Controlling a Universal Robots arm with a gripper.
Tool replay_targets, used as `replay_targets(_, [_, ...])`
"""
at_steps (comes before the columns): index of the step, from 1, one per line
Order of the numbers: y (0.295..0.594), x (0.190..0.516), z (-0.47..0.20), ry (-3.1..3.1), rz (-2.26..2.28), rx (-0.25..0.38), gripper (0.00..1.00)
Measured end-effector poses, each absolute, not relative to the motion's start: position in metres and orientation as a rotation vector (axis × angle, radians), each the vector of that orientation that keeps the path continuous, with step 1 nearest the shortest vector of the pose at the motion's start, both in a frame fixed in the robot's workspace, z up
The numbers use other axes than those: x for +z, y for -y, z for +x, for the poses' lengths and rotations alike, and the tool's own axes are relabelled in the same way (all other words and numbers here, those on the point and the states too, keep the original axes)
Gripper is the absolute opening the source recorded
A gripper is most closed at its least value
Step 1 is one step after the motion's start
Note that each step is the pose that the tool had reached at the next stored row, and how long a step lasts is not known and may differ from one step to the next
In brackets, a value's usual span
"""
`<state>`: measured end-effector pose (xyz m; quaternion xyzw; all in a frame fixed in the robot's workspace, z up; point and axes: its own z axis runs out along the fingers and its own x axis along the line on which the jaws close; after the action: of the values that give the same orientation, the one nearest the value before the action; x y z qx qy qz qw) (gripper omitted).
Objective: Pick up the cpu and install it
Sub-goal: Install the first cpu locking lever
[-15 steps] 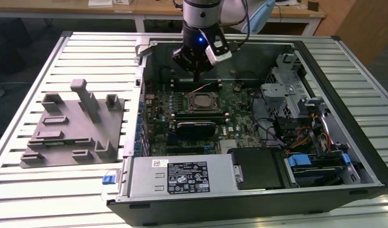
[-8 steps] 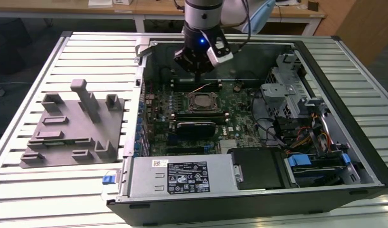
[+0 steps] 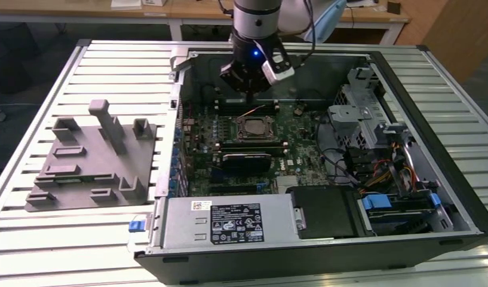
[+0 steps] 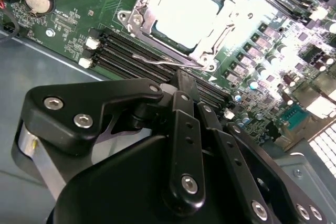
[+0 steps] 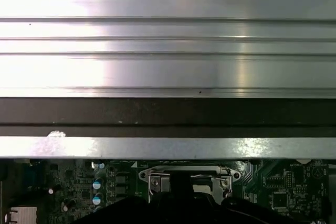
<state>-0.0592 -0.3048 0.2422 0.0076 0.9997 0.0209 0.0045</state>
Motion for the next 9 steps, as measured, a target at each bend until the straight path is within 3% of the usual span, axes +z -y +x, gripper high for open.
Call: replay_targets(9, [0.2989,0.2356,-0.0559,-3.132,0.023,0.065,0.11])
